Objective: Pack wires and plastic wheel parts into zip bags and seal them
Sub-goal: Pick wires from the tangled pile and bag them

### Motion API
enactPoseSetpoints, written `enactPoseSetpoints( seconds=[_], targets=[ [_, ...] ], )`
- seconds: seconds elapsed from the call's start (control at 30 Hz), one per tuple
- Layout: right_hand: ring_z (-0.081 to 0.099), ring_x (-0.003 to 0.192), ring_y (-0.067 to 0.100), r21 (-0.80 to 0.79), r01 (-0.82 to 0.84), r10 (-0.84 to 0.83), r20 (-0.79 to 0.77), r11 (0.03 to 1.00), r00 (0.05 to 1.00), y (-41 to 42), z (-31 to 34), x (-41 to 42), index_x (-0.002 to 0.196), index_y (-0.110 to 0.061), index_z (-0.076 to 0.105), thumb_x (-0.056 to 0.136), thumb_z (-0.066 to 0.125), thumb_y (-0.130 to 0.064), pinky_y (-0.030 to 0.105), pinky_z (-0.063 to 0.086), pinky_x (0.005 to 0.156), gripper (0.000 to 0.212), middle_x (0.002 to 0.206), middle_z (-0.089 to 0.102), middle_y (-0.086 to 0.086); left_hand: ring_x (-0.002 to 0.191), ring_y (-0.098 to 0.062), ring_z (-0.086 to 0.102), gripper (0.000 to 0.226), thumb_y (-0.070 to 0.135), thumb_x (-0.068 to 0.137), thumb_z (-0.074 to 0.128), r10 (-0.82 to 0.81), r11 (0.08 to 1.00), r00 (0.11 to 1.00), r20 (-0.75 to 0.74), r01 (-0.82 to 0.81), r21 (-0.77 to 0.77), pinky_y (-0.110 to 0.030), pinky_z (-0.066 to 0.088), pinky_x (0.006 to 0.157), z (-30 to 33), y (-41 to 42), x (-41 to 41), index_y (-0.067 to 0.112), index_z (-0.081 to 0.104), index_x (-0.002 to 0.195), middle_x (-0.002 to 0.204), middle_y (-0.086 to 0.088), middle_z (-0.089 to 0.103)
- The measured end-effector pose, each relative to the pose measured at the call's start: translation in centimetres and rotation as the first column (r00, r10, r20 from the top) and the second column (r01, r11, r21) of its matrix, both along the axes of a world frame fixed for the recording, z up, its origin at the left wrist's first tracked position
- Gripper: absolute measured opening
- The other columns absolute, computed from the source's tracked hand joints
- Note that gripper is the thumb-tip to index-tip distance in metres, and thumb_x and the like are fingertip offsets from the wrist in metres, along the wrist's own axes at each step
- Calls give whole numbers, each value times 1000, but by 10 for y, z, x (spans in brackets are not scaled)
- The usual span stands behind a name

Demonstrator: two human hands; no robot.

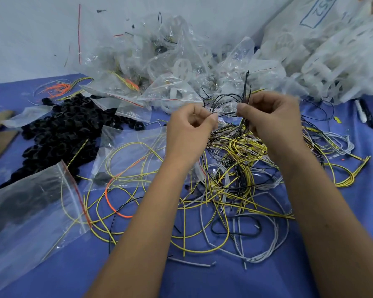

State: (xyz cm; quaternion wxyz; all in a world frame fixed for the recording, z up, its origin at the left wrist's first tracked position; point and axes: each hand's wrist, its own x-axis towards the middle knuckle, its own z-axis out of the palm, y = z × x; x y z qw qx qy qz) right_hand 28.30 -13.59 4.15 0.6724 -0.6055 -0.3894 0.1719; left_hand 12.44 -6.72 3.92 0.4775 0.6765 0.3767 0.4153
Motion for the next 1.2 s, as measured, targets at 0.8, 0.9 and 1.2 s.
enactPoseSetpoints(
  seconds=[0.8, 0.9, 1.2],
  targets=[
    [67, 73, 18, -282, 397, -220, 500, 873, 838, -1, -7, 7, 87, -13, 79, 91, 67, -35, 31, 53, 74, 25, 77, 74, 5, 55, -7, 68, 21, 6, 87, 67, 161, 689, 610, 776, 493, -531, -10, 46, 42, 35, 18, -29, 5, 78, 70, 71, -4, 74],
    [62, 69, 14, -39, 334, -290, 408, 942, 866, 2, 1, -6, 86, -12, 75, 99, 55, -36, 32, 48, 69, 34, 76, 72, 0, 52, -5, 65, 12, 10, 79, 70, -3, 693, 837, 547, 396, -602, -7, 42, 40, 17, 14, -39, 9, 79, 71, 67, -1, 72],
    [50, 125, 18, -109, -189, 208, 724, 976, 658, 1, 0, -27, 138, -17, 62, 106, 47, -28, 44, 39, 108, 37, 129, 65, -3, 56, -18, 60, 8, 6, 79, 85, -139, 987, 890, -434, 158, 9, -29, 50, 60, 43, 20, -42, 6, 77, 80, 70, -12, 74]
  ],
)
